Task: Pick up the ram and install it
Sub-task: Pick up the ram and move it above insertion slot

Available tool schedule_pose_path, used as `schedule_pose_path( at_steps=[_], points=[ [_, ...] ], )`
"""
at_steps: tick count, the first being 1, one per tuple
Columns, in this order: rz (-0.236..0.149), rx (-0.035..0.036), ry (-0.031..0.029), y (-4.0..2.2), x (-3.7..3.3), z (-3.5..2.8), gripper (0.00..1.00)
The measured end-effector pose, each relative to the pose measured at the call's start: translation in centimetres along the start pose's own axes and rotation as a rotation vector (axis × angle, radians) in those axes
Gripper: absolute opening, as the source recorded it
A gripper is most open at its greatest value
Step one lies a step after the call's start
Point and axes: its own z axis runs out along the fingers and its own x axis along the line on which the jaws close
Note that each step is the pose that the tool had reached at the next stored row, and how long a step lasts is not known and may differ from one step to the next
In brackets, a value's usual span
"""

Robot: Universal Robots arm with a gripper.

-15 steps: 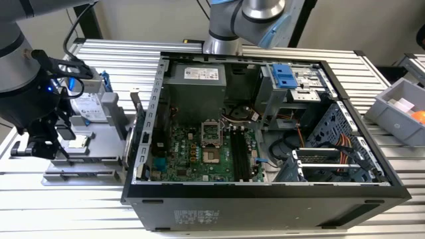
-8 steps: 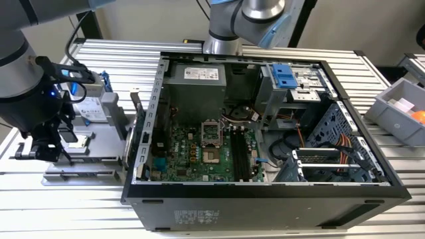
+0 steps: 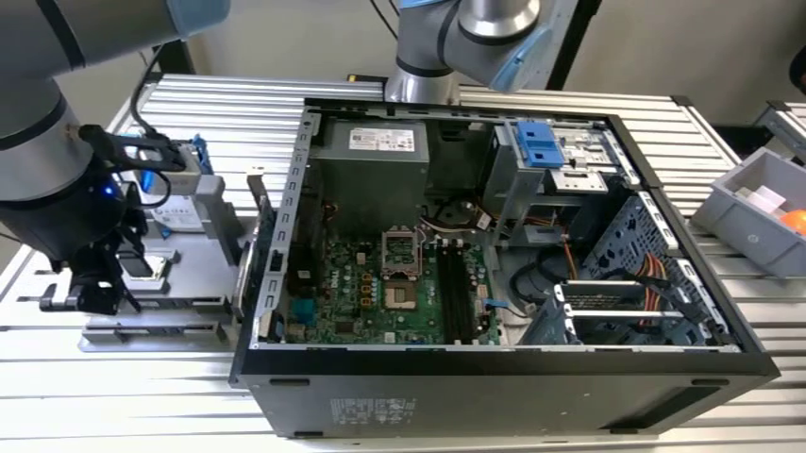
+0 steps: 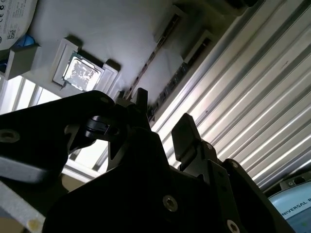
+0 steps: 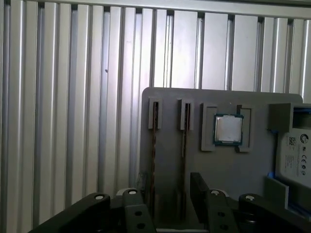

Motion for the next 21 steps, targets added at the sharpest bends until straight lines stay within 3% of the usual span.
schedule_pose_path(
  at_steps=[21],
  points=[
    [0.000,-0.0002,0.0002,-0.28,0.39,2.64,1.00]
  ],
)
